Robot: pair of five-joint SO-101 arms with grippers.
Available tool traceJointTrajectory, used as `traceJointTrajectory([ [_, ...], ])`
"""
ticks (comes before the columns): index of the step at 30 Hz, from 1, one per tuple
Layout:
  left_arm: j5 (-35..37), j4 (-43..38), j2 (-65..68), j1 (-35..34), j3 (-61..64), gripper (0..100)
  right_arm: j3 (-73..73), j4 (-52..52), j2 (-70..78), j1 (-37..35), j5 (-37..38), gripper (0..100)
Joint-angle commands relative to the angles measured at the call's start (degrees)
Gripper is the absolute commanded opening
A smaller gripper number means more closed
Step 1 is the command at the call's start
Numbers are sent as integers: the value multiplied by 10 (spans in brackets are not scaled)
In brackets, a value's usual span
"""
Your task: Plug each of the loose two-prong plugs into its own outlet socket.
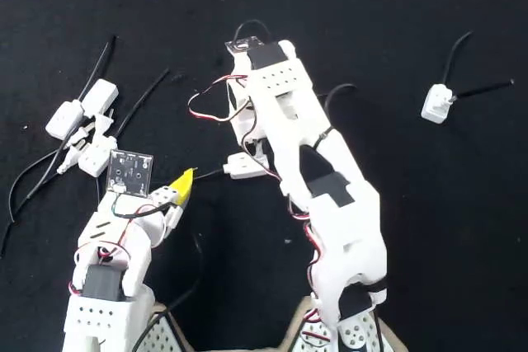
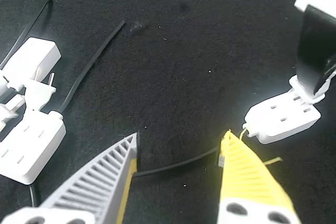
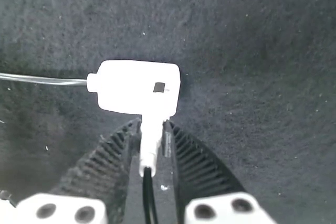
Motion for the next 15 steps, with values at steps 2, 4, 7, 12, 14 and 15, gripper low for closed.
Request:
traceJointTrajectory([
  [2, -5, -3, -7, 1, 5, 253, 11, 19, -3, -5, 3, 11],
  [4, -5, -3, -7, 1, 5, 253, 15, 19, -2, -5, 2, 11],
  [7, -5, -3, -7, 1, 5, 253, 15, 19, -2, -5, 0, 11],
  [12, -5, -3, -7, 1, 5, 253, 17, 19, -3, -6, -2, 11],
  [14, -5, -3, -7, 1, 5, 253, 17, 19, -3, -6, -2, 10],
  [15, -5, -3, -7, 1, 5, 253, 17, 19, -3, -6, -2, 10],
])
